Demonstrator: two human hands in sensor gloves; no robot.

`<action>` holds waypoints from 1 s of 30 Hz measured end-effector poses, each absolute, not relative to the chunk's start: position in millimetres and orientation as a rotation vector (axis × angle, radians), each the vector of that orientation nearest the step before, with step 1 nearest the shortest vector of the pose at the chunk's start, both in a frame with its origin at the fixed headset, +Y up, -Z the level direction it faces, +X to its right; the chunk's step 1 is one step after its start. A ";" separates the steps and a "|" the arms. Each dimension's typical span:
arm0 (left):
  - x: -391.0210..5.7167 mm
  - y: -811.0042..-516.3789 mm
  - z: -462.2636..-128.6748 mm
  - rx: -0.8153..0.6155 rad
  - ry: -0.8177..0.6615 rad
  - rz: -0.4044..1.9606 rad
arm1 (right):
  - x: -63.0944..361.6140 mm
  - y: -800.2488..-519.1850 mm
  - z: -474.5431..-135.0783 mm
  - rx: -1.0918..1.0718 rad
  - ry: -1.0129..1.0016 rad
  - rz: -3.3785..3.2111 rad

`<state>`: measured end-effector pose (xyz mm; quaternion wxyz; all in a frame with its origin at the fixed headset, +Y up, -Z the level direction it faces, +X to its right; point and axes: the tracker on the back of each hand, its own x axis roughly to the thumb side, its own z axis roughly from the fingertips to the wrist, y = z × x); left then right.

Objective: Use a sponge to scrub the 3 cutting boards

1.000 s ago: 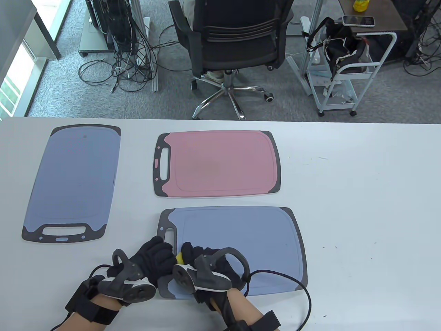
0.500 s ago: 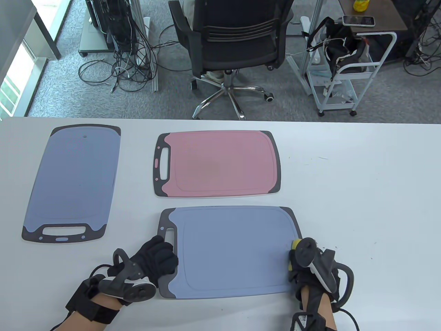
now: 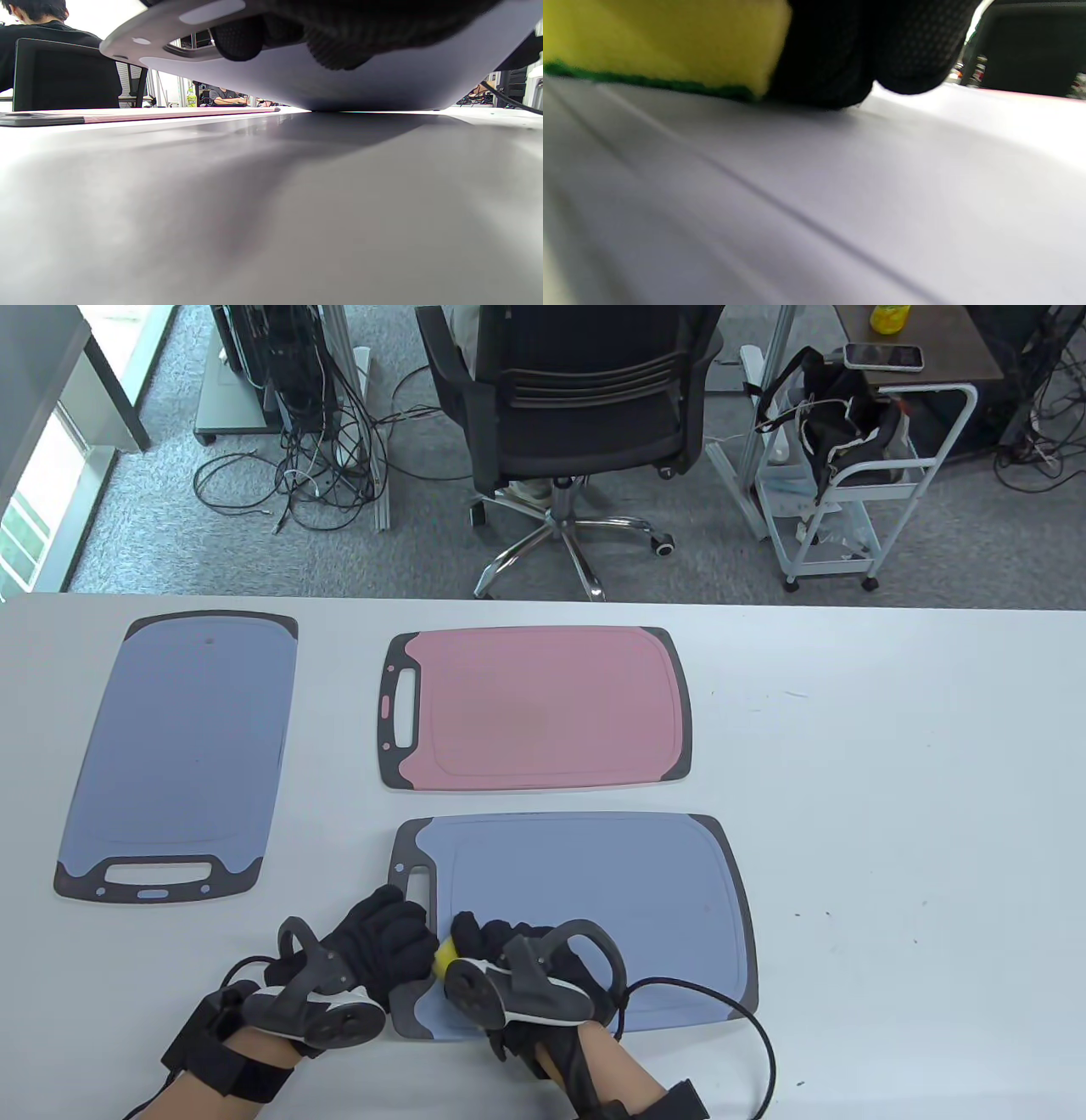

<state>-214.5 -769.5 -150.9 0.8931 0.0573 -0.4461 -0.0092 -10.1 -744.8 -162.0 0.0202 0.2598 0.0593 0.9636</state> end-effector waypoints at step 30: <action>-214.3 -769.6 -151.2 0.121 -0.925 -0.025 | -7.2 -748.1 -168.6 0.720 0.178 3.011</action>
